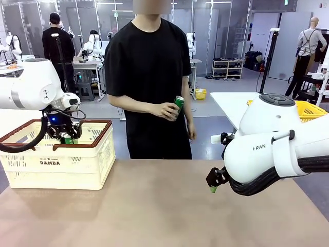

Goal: Place the drinks into the Shopping basket.
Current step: Pick up one drink and place it into the Shopping basket.

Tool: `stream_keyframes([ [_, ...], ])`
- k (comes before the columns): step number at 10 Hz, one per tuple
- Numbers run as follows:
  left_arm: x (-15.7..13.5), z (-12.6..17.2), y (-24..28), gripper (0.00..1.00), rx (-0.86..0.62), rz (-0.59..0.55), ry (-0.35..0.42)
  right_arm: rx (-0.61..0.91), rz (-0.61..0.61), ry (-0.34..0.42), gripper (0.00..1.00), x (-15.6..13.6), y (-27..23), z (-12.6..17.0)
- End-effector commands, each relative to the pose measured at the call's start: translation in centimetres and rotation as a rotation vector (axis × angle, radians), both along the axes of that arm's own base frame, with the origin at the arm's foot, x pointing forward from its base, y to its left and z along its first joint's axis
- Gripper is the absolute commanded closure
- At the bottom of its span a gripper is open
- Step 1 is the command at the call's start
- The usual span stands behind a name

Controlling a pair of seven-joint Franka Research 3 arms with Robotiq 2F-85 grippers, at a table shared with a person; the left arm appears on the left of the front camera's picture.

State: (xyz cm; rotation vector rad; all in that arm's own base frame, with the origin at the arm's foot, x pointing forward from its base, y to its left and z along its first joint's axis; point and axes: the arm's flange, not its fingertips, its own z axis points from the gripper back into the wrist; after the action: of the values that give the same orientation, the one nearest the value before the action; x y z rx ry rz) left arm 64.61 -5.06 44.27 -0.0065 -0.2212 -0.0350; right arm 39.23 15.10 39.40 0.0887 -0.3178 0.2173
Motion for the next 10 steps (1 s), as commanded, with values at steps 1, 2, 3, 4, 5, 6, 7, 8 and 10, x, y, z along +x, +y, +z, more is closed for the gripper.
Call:
stream_keyframes([
  [1, 0.1, -0.6, 0.9, 0.44, -0.037, -0.046, -0.031, 0.002, -0.002, 0.001, 0.0, 0.1, -0.1, -0.1],
  [2, 0.2, -1.4, 1.2, 0.44, -0.066, -0.042, -0.016, 0.002, -0.002, 0.001, 0.0, 0.1, -0.1, -0.1],
  [3, 0.1, -1.8, 1.4, 0.44, -0.071, -0.042, -0.012, 0.002, -0.002, 0.001, 0.0, 0.1, -0.1, -0.1],
  [4, -0.1, -2.1, 1.3, 0.44, -0.073, -0.059, -0.001, 0.002, -0.002, 0.001, 0.0, 0.1, -0.1, -0.1],
  [5, -0.1, -2.5, 1.3, 0.44, -0.058, -0.075, 0.013, 0.002, -0.002, 0.001, 0.0, 0.1, -0.1, -0.1],
  [6, -0.1, -2.7, 1.2, 0.44, -0.04, -0.081, 0.013, 0.002, -0.002, 0.001, 0.0, 0.1, -0.1, -0.1],
  [7, 0.0, -3.2, 1.1, 0.44, -0.021, -0.081, 0.02, 0.002, -0.002, 0.001, 0.0, 0.1, -0.1, -0.1],
  [8, 0.0, -3.6, 1.2, 0.44, 0.0, -0.068, 0.03, 0.002, -0.002, 0.001, 0.0, 0.1, -0.1, -0.1],
  [10, -0.4, -4.3, 1.1, 0.44, -0.009, -0.071, 0.053, 0.002, -0.002, 0.001, 0.0, 0.1, -0.1, -0.1],
])
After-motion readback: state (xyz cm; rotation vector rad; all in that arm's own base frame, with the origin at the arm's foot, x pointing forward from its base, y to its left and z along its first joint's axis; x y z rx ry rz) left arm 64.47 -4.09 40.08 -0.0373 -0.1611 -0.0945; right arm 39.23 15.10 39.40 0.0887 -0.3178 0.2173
